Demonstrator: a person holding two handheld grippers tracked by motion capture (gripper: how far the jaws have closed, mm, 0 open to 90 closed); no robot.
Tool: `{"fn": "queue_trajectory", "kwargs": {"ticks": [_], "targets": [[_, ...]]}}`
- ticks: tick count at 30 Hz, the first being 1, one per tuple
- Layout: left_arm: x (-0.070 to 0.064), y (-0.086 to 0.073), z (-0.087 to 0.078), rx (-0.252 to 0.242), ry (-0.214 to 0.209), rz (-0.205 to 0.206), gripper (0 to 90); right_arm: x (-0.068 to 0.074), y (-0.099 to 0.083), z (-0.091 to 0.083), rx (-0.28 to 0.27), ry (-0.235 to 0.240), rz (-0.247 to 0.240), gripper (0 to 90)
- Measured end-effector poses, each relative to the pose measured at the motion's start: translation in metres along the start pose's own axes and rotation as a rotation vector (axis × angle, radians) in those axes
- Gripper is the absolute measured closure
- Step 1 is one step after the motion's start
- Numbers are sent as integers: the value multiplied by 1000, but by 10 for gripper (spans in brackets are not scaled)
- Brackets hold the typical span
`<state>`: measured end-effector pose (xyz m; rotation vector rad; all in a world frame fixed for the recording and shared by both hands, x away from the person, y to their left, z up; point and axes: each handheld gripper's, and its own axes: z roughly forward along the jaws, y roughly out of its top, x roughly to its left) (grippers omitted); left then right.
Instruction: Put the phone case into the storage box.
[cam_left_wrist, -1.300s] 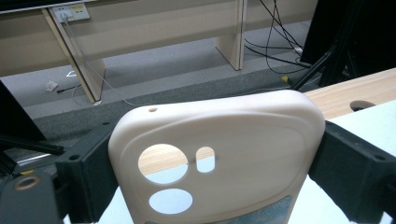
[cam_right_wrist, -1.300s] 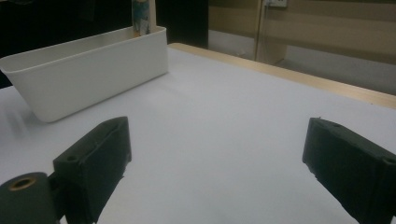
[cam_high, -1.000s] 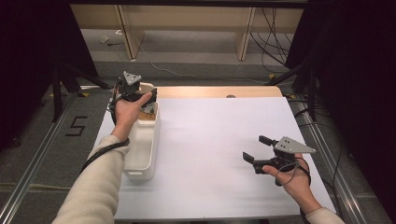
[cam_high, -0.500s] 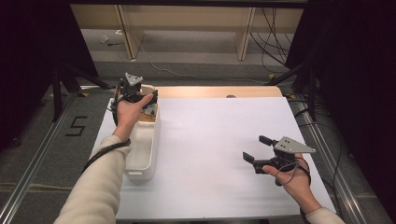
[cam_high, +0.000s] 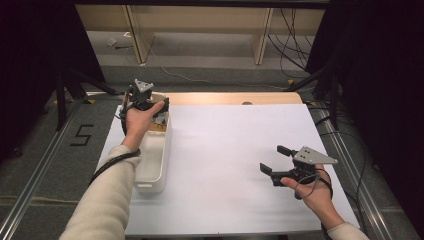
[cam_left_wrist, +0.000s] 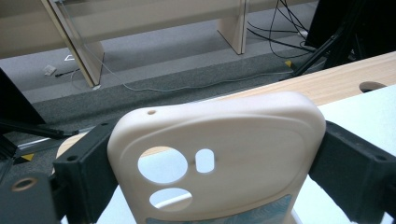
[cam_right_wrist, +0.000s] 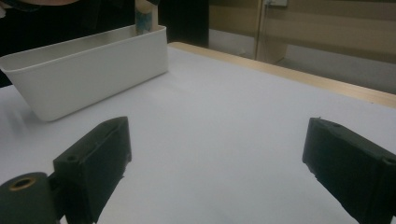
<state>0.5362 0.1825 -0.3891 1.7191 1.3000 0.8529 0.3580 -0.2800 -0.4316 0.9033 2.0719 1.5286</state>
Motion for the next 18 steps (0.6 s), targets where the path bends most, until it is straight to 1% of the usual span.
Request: {"fn": "queue_trajectory", "kwargs": {"ticks": [11, 18], "targets": [[0, -6, 6, 19, 1, -4, 92, -1, 0, 0, 0, -2, 1, 91], [0, -6, 7, 26, 3, -8, 91, 0, 0, 0, 0, 2, 1, 91]]}}
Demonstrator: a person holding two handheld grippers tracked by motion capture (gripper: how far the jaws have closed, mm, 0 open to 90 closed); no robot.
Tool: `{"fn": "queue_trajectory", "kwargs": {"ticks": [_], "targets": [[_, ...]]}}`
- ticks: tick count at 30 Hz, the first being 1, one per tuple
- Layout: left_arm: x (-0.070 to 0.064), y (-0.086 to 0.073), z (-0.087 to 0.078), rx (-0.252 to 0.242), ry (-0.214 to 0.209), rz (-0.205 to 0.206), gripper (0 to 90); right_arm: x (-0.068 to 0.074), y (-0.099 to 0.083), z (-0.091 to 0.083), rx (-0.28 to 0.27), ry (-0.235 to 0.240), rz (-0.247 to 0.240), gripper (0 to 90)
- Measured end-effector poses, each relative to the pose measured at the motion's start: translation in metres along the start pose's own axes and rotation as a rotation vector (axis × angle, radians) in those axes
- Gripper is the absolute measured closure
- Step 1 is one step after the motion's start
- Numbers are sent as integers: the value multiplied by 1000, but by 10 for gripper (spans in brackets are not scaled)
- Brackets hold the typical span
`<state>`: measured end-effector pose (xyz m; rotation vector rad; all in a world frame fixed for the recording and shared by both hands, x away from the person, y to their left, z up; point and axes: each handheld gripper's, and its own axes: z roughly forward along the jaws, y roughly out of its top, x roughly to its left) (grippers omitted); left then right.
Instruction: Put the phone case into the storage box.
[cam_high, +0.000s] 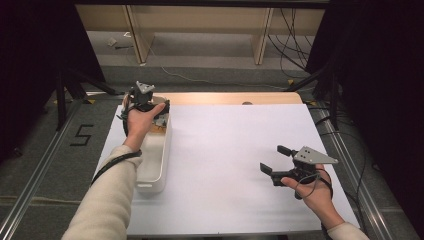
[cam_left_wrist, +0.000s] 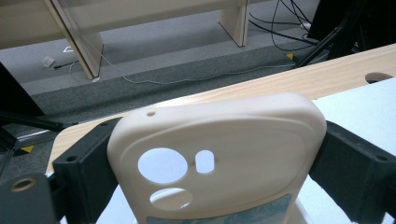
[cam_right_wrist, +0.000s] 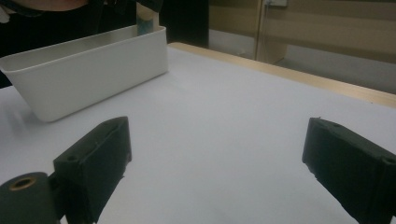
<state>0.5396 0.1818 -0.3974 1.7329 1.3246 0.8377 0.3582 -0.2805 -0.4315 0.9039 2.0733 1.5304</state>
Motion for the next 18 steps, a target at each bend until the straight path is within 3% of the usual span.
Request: {"fn": "queue_trajectory", "kwargs": {"ticks": [18], "targets": [[1, 1, 5, 10, 26, -9, 75, -1, 0, 0, 0, 0, -5, 91]]}}
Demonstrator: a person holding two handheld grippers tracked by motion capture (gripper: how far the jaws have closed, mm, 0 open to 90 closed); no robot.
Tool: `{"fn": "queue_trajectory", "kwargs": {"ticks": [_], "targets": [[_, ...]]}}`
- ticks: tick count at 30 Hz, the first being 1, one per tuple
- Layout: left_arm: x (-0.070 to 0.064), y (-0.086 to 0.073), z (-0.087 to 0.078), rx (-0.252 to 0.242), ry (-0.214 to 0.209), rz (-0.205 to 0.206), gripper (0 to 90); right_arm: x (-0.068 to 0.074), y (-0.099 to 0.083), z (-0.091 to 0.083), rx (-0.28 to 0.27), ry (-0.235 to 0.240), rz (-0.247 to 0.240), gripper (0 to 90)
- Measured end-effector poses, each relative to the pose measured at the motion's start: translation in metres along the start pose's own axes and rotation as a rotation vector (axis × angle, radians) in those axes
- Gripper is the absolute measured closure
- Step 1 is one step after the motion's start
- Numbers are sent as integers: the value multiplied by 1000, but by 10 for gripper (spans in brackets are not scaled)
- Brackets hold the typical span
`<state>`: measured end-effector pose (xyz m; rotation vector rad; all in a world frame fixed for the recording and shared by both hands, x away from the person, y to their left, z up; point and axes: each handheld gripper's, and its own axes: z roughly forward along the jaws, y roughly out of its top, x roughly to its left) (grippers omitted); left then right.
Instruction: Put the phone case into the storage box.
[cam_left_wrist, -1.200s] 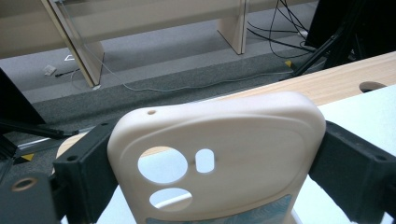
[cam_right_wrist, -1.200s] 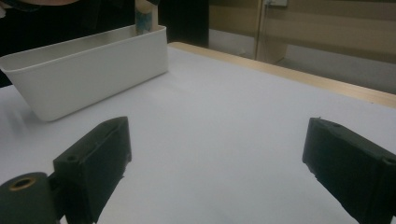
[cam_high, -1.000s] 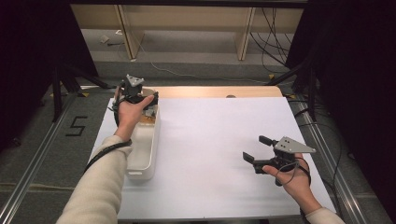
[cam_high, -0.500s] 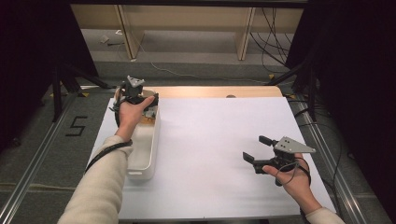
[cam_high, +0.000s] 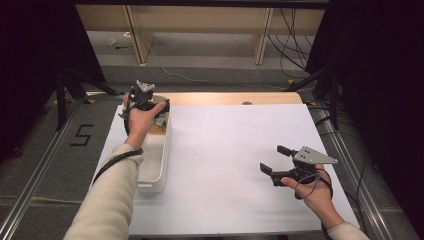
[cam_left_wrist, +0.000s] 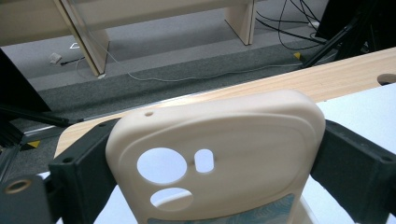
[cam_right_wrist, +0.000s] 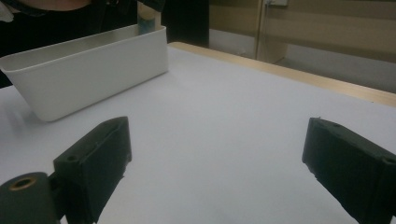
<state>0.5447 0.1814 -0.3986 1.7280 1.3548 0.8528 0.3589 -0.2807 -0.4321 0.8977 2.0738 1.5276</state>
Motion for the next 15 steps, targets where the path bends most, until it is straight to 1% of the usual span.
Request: {"fn": "queue_trajectory", "kwargs": {"ticks": [4, 5, 7, 9, 12, 15], "targets": [[0, 0, 2, 4, 10, -1, 67, 0, 0, 0, 3, -1, 6, 91], [0, 0, 3, 10, 18, 13, 62, 0, 0, 0, 3, -1, 6, 91], [-1, 0, 3, 10, 19, 14, 60, 0, 0, 0, 3, -1, 6, 91], [-1, 0, 4, 13, 22, 24, 55, 0, 0, 0, 3, 0, 6, 91], [-1, 0, 5, 15, 26, 18, 54, 0, 0, 0, 1, -1, 6, 91], [-1, 0, 6, 18, 27, 21, 55, 0, 0, 0, 2, 1, 8, 91]]}}
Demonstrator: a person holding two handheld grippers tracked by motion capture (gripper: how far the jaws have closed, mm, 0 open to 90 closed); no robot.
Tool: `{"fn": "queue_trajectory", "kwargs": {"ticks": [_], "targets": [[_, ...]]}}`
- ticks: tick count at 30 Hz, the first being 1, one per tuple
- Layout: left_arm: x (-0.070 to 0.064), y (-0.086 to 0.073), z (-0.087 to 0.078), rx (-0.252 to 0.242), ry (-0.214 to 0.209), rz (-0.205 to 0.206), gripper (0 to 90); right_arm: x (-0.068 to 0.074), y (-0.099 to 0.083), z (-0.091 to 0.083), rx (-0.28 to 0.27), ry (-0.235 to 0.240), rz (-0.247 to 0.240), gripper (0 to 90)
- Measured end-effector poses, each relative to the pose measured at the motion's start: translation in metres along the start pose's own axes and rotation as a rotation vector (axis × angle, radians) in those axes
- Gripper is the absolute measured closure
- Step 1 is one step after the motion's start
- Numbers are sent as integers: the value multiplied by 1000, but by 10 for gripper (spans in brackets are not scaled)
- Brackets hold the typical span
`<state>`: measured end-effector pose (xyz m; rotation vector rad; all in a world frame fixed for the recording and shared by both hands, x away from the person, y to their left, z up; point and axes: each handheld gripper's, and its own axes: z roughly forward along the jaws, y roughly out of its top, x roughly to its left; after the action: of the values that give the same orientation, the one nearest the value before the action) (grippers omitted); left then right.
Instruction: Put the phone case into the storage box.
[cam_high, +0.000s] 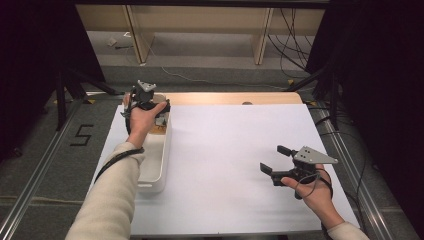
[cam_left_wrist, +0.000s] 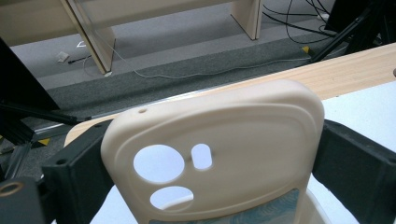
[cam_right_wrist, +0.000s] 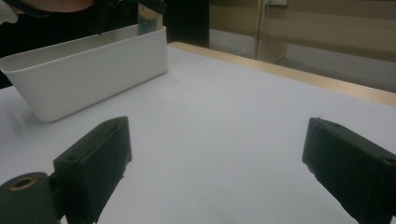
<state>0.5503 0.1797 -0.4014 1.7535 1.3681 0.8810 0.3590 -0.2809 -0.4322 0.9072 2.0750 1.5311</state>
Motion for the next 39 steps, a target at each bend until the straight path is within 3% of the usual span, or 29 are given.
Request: {"fn": "queue_trajectory", "kwargs": {"ticks": [27, 39], "targets": [[-3, 5, 7, 24, 10, 20, 53, 0, 0, 0, 0, 2, 2, 91], [-1, 9, 0, 4, -23, 23, 0, -1, 0, 1, 5, -3, 3, 90]]}}
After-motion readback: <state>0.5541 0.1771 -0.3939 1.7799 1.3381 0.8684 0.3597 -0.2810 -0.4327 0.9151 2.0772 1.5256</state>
